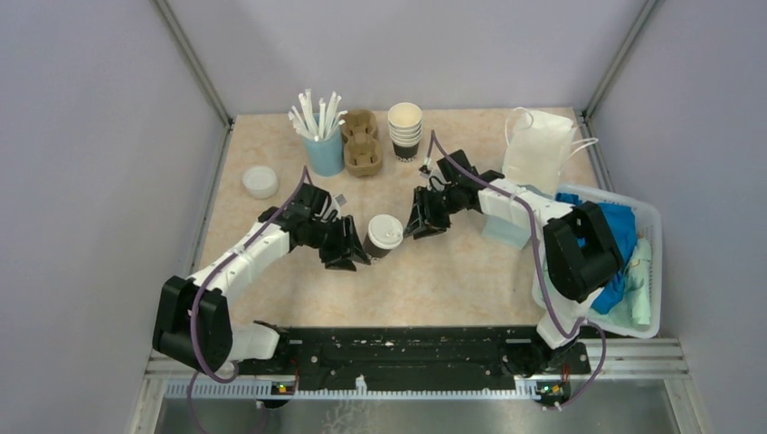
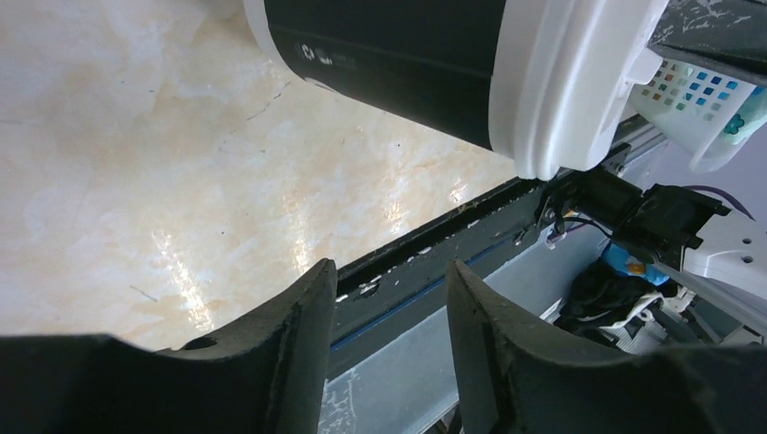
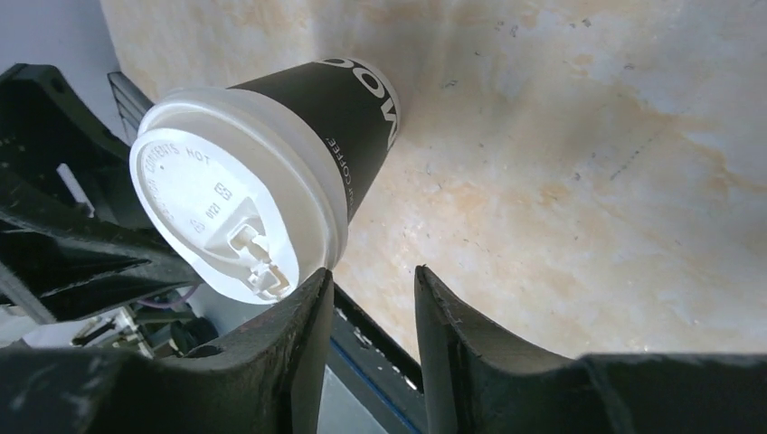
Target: Pack the takeout coffee
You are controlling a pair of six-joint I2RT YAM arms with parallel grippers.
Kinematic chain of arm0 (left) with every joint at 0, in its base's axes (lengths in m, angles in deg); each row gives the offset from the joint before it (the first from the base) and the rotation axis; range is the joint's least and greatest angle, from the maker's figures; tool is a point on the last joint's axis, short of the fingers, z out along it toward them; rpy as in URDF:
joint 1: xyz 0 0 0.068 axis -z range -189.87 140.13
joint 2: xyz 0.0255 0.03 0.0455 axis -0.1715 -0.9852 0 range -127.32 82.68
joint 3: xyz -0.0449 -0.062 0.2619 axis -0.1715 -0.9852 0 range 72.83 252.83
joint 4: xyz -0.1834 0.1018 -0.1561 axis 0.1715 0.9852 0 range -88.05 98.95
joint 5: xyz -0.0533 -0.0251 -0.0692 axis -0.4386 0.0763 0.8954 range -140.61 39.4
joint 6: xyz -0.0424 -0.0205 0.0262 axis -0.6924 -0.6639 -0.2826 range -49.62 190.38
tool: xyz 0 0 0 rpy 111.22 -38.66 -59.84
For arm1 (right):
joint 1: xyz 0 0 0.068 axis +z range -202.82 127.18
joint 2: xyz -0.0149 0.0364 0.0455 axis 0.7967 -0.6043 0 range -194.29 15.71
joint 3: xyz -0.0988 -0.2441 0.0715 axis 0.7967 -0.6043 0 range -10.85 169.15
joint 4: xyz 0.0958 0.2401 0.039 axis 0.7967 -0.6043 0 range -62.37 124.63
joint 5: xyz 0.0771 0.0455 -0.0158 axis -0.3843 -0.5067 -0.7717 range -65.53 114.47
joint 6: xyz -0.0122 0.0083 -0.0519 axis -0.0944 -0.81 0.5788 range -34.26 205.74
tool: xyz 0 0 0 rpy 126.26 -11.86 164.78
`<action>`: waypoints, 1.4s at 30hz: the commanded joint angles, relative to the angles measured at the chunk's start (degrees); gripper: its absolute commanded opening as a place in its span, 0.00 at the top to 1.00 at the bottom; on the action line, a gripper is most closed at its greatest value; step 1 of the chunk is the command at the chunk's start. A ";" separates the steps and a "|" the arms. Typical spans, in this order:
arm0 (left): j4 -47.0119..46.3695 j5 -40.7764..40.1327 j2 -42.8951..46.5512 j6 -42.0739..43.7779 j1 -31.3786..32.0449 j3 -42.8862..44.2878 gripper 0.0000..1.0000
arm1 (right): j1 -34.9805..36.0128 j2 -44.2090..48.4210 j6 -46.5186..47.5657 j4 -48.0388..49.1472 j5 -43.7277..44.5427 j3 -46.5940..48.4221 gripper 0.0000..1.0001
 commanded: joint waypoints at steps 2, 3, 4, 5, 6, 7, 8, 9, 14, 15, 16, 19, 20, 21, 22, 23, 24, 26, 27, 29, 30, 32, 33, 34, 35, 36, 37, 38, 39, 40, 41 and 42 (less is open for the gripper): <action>4.77 -2.42 2.61 3.44 -0.18 7.91 0.41 | -0.07 1.18 6.43 -9.71 2.89 7.83 0.58; 5.05 -2.26 2.52 3.82 -0.38 9.25 0.39 | -0.05 1.75 7.08 -10.65 2.79 8.36 0.56; 5.22 -2.19 2.23 4.14 -0.60 10.63 0.36 | -0.04 2.30 7.39 -11.02 2.26 8.69 0.54; 5.32 -2.37 1.73 4.41 -0.96 12.03 0.33 | -0.04 2.81 7.42 -10.97 1.50 8.78 0.52; 5.24 -2.37 1.13 4.56 -1.51 13.18 0.29 | -0.04 3.18 7.34 -10.87 0.94 8.71 0.49; 4.48 -2.17 0.33 4.54 -2.24 14.16 0.27 | -0.09 3.41 7.01 -10.39 0.31 8.65 0.47; 3.19 -1.98 -0.43 4.44 -2.92 14.76 0.26 | -0.06 3.54 6.55 -9.57 -0.35 8.38 0.44; 1.65 -1.72 -1.57 4.15 -3.59 15.46 0.26 | -0.05 3.56 5.48 -8.05 -1.19 7.57 0.42; 3.29 -2.32 -7.27 4.79 -4.66 18.77 0.24 | 0.42 1.58 1.24 -0.61 -5.98 7.60 0.35; 3.36 -3.08 -6.94 4.91 -4.73 18.48 0.23 | 0.67 1.07 1.00 -0.09 -6.14 8.33 0.33; 3.22 -3.85 -6.38 5.00 -4.81 18.13 0.22 | 0.81 0.10 0.58 0.48 -6.97 8.92 0.31; 2.17 -5.56 -4.70 5.42 -4.92 16.62 0.19 | 0.88 -1.64 -1.92 3.65 -8.33 9.99 0.28; 1.92 -5.72 -4.51 5.28 -4.99 16.12 0.18 | 0.84 -2.22 -2.74 4.54 -8.44 10.28 0.28; 1.48 -5.40 -4.41 5.06 -5.01 15.60 0.18 | 0.84 -2.91 -3.45 5.07 -8.30 10.63 0.27; 0.91 -4.88 -4.52 4.78 -5.04 15.04 0.18 | 0.88 -3.49 -4.11 5.59 -8.32 10.98 0.27; 0.41 -3.90 -4.66 4.33 -5.02 14.67 0.18 | 0.98 -4.07 -4.74 6.09 -8.45 11.29 0.27; 0.17 -3.43 -4.79 3.92 -5.02 14.60 0.18 | 1.12 -4.63 -5.25 6.60 -8.59 11.50 0.27; -0.53 -3.10 -4.66 3.60 -5.02 14.69 0.17 | 1.54 -5.37 -5.87 7.17 -8.76 11.73 0.27; -0.60 -3.12 -4.39 3.73 -5.02 14.97 0.17 | 1.63 -5.54 -6.28 7.63 -8.70 11.67 0.28; -0.81 -3.04 -3.95 4.08 -5.02 15.92 0.16 | 1.71 -5.78 -7.84 9.09 -9.17 10.80 0.33; -1.05 -2.78 -3.84 4.23 -5.02 16.40 0.15 | 1.68 -5.83 -8.58 9.97 -9.50 10.16 0.36; -2.46 -0.80 -3.73 4.24 -5.02 16.61 0.13 | 1.75 -5.63 -9.72 11.67 -9.95 8.97 0.38; -2.80 0.14 -3.88 4.05 -5.02 16.79 0.13 | 1.77 -5.40 -10.08 12.16 -9.95 8.23 0.39; -2.77 0.50 -4.05 3.86 -5.02 16.99 0.13 | 1.72 -5.13 -10.34 12.40 -9.84 7.69 0.39; -2.92 0.82 -4.03 3.81 -5.02 16.97 0.13 | 1.76 -4.90 -10.44 12.50 -9.85 7.19 0.39; -3.24 1.53 -4.14 3.78 -5.02 16.78 0.13 | 1.80 -4.54 -10.48 12.56 -9.81 6.64 0.38; -3.44 2.48 -4.20 3.61 -5.02 16.63 0.13 | 1.80 -4.08 -10.62 12.84 -9.74 5.88 0.38; -3.40 3.51 -4.27 3.28 -5.02 16.62 0.13 | 1.75 -3.53 -10.73 13.16 -9.88 4.76 0.37; -3.63 4.27 -4.13 3.06 -5.03 16.50 0.13 | 1.75 -3.05 -10.74 13.24 -9.82 3.96 0.36; -3.91 4.99 -3.75 2.81 -5.03 16.30 0.13 | 1.74 -2.29 -10.60 13.00 -9.67 3.25 0.36; -4.17 5.34 -3.31 2.75 -5.06 16.19 0.13 | 1.73 -1.87 -10.18 12.56 -9.34 2.58 0.35; -4.17 5.44 -2.92 2.86 -5.02 16.18 0.12 | 1.79 -1.37 -9.73 11.89 -8.96 2.09 0.35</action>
